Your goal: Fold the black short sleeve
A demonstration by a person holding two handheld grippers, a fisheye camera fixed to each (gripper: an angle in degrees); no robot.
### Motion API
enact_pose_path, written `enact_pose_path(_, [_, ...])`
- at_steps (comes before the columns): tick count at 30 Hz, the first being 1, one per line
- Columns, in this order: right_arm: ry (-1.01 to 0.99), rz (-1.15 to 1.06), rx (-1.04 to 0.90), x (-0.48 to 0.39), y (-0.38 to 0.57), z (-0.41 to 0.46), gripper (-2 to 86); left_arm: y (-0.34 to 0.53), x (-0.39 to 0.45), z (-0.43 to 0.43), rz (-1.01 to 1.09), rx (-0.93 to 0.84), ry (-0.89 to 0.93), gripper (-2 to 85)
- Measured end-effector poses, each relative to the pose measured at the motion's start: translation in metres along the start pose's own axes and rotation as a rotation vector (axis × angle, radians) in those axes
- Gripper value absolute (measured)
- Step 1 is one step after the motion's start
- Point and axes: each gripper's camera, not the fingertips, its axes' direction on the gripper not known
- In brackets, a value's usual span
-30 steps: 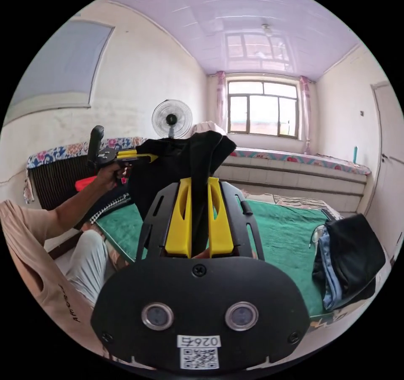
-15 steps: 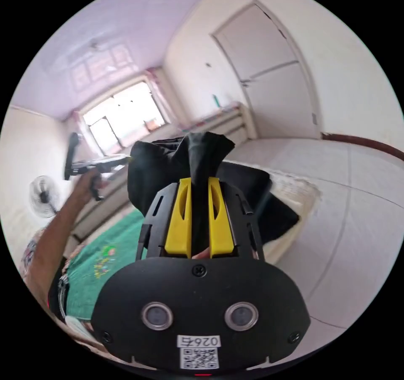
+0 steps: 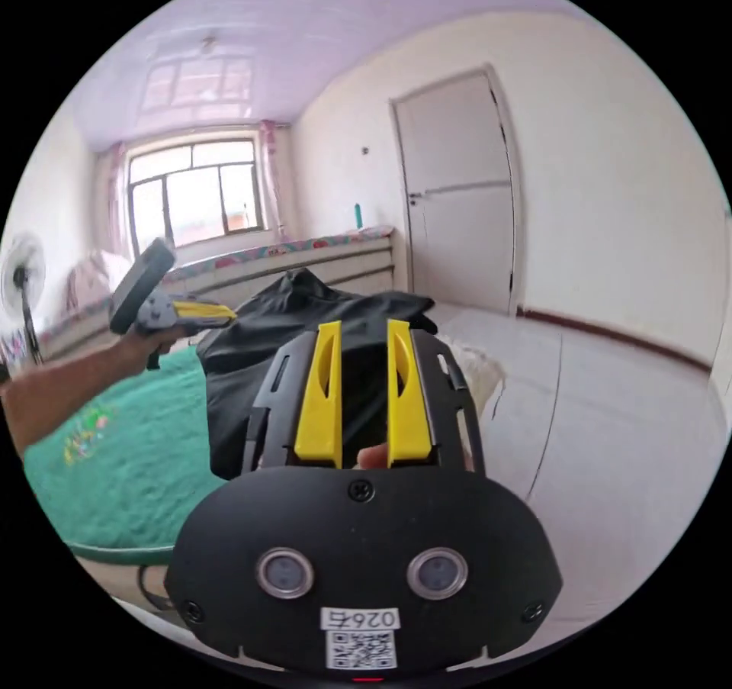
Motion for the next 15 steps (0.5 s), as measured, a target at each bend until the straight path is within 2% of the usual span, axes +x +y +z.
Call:
enact_pose_path(2, [0.024, -0.184, 0.022, -0.040, 0.042, 0.053, 0.0, 0.003, 0.001, -0.003, -0.005, -0.008, -0.005, -0.8])
enact_pose_path(3, [0.024, -0.215, -0.010, -0.043, 0.054, 0.076, -0.3, 0.008, 0.001, -0.008, -0.014, -0.014, -0.010, -0.8])
enact_pose_path(5, [0.061, -0.302, -0.171, -0.031, 0.117, 0.174, -1.0, 0.022, -0.002, -0.021, -0.059, -0.018, -0.039, -0.8])
enact_pose_path(6, [0.062, -0.311, -0.165, -0.024, 0.134, 0.186, -1.1, 0.038, -0.007, -0.036, -0.106, -0.006, -0.055, -0.8])
enact_pose_path(7, [0.069, -0.306, -0.095, -0.010, 0.170, 0.191, -1.1, 0.062, -0.013, -0.059, -0.166, 0.026, -0.049, -0.8])
enact_pose_path(11, [0.259, -0.288, -0.045, 0.019, 0.291, 0.182, -1.0, 0.173, -0.032, -0.147, -0.315, 0.140, 0.096, -0.7])
enact_pose_path(13, [0.222, -0.290, 0.000, 0.023, 0.347, 0.162, -0.9, 0.265, -0.037, -0.213, -0.384, 0.145, 0.143, -0.7])
enact_pose_path(15, [0.123, -0.312, 0.050, 0.020, 0.404, 0.138, -0.9, 0.341, -0.036, -0.271, -0.447, 0.135, 0.104, -0.7])
